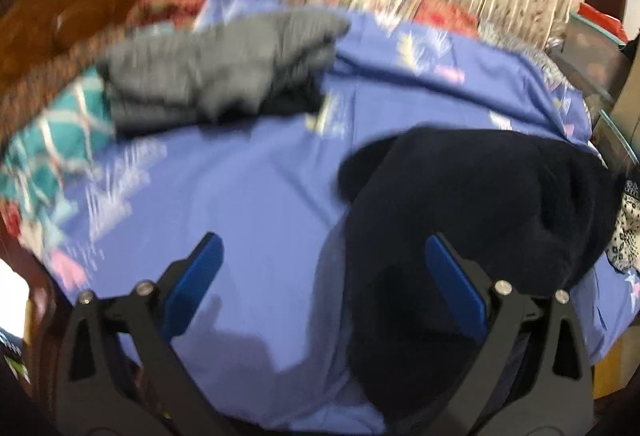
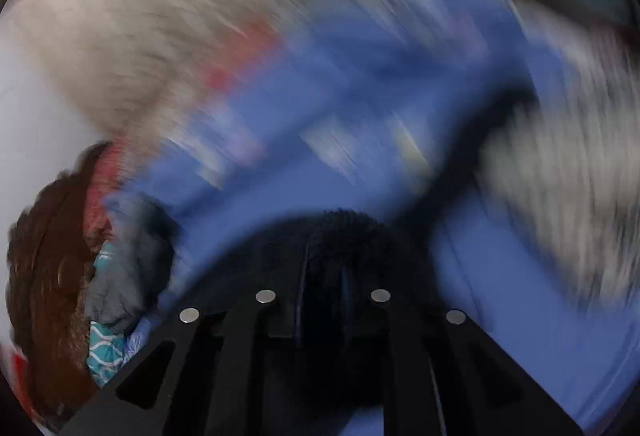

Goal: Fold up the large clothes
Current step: 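Lift the navy fleece with the right gripper while the left gripper grasps it too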

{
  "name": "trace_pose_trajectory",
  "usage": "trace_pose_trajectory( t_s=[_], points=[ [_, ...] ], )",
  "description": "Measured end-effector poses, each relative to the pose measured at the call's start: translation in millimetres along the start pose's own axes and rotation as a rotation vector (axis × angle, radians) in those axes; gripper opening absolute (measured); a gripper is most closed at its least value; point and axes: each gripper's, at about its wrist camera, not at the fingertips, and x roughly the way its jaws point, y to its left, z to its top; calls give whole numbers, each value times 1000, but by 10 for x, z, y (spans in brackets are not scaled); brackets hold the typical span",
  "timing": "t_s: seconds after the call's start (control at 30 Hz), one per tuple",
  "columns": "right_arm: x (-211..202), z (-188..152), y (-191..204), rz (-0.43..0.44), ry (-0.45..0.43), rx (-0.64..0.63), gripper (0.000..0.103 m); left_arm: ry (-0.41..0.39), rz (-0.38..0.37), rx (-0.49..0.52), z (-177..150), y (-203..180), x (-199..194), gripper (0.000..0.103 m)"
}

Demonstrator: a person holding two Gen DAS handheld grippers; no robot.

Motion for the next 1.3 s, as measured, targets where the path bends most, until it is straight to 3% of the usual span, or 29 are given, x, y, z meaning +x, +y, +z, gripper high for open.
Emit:
trace_pose_trajectory(
  t_s=[0.1,0.2,0.4,0.6,0.67,0.7,0.73,0.77,0.87,1.0,1.13,1.3],
  points=[
    [-22,-417,-559,91,-14,113,55,40,-36,26,-108,-88,78,97],
    [-133,-701,-773,164,-12,174,64,27,-79,141,-130,-409,16,97],
    [-115,-983,-660,226,38,55,76,-64,-279,455,-218,-1418,-290,97],
    [107,-832,-463,225,18,1,76,36,-354,577,-535,-1957,-94,97],
    [219,-809,-199,293,40,-76,73,49,-372,571,-559,-1996,-97,97],
    [236,-796,-19,312,43,-138,60,37,-372,571,-569,-1999,-131,97],
    [253,-793,218,349,56,-214,42,11,-362,576,-550,-1987,-158,97],
    [265,-797,457,426,82,-256,38,-9,-354,581,-530,-1975,-184,97],
    [229,-865,1088,590,134,-354,37,-80,-331,592,-465,-1971,-297,97],
    [70,-892,1758,747,206,-473,37,-171,-296,623,-355,-2063,-412,97],
    [0,-822,2162,763,252,-546,37,-265,-327,573,-200,-2075,-593,97],
    [-47,-783,2269,795,314,-565,37,-273,-310,515,-46,-2141,-600,97]
  ],
)
